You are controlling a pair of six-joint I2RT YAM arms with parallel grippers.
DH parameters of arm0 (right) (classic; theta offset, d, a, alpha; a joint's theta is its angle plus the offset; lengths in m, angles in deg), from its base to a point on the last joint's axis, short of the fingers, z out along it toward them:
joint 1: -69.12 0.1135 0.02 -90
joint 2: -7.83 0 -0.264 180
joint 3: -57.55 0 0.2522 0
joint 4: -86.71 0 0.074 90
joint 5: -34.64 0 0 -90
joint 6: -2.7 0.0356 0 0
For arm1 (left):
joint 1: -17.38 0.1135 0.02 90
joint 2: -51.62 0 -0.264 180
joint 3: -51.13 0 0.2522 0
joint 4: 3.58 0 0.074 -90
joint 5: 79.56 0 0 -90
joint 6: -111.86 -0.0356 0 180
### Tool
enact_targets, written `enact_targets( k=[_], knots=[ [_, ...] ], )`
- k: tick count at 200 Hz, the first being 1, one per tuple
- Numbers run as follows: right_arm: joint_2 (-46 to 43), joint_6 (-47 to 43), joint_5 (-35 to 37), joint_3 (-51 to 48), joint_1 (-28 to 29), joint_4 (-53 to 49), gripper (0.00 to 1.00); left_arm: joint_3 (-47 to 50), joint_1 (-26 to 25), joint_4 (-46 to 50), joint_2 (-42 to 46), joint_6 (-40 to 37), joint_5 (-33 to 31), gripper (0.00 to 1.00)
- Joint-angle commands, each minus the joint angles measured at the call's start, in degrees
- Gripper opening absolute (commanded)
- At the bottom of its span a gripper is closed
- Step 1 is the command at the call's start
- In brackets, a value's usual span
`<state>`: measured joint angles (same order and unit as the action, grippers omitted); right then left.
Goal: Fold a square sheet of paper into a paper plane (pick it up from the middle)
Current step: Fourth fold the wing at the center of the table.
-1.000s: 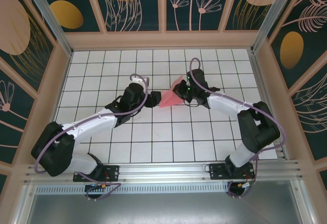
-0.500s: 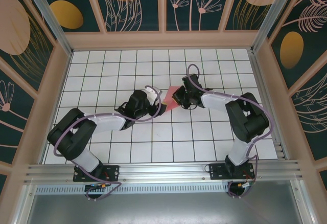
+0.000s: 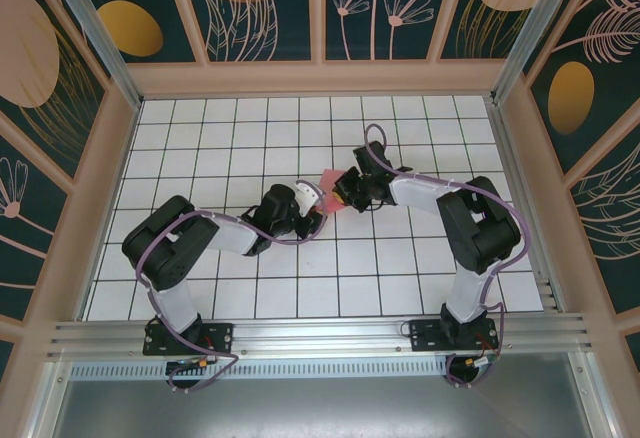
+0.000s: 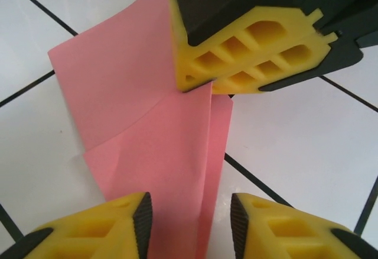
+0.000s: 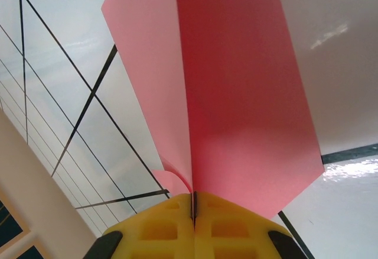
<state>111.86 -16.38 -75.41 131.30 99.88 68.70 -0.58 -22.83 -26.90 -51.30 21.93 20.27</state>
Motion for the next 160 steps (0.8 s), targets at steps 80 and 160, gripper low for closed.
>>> enact_targets(
  k=[80,160],
  knots=[
    [2.4,-1.6,-4.3,3.5,0.2,-2.8,0.08,-2.6,-0.3,-0.5,-2.3,0.3,-2.9,0.17],
    [-5.4,-15.2,-6.4,-2.4,-3.7,5.0,0.52,0.9,-0.3,-3.7,-1.1,11.1,-3.5,0.06]
  ],
)
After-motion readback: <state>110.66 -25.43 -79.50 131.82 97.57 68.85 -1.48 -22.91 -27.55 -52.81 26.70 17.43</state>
